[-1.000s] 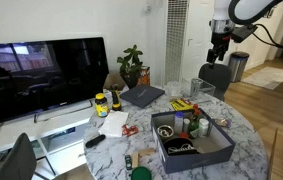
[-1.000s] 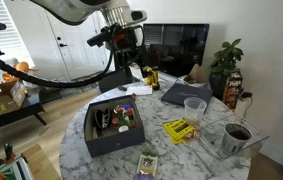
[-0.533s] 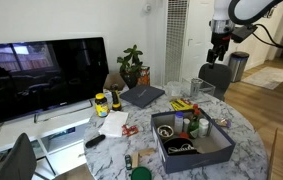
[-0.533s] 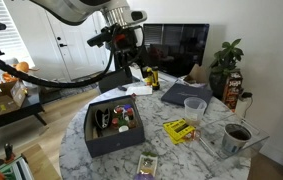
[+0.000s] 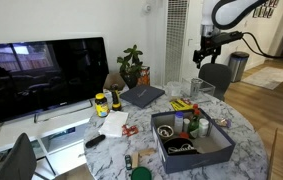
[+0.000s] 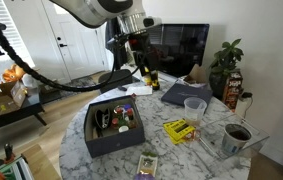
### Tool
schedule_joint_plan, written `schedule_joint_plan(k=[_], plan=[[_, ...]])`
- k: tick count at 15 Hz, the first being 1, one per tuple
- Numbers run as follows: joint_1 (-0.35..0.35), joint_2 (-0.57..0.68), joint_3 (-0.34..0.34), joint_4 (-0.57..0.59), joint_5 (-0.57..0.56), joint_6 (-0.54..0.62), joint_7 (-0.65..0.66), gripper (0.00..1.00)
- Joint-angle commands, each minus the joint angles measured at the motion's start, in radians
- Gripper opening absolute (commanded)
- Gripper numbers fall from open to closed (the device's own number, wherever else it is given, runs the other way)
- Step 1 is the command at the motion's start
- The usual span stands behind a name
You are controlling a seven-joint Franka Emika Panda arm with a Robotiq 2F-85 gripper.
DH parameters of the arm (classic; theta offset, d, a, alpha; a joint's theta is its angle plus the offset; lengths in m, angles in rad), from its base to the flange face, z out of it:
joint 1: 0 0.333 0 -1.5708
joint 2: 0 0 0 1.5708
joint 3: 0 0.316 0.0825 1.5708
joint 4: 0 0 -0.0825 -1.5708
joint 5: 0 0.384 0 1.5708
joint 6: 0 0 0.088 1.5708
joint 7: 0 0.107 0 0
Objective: Put the clear cup in the clear container
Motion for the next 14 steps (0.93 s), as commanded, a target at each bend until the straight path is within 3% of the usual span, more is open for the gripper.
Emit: schedule_joint_plan(k=[1, 3, 4, 8, 9, 14], plan=[[0.003, 0.204, -0.041, 0.14, 0.034, 0.046, 0.152, 1.0], [0.017, 0.292, -0.065, 0.203, 0.081, 0.019, 0.209, 1.0], [0.028, 0.201, -0.07, 0.126, 0.041, 0.039, 0.154, 1.0], [0.036, 0.299, -0.088, 0.197, 0.074, 0.04, 0.187, 1.0], [0.048, 0.33, -0.097, 0.222, 0.089, 0.056, 0.303, 1.0], [0.013, 0.515, -0.129, 0.39, 0.291, 0.071, 0.37, 1.0]])
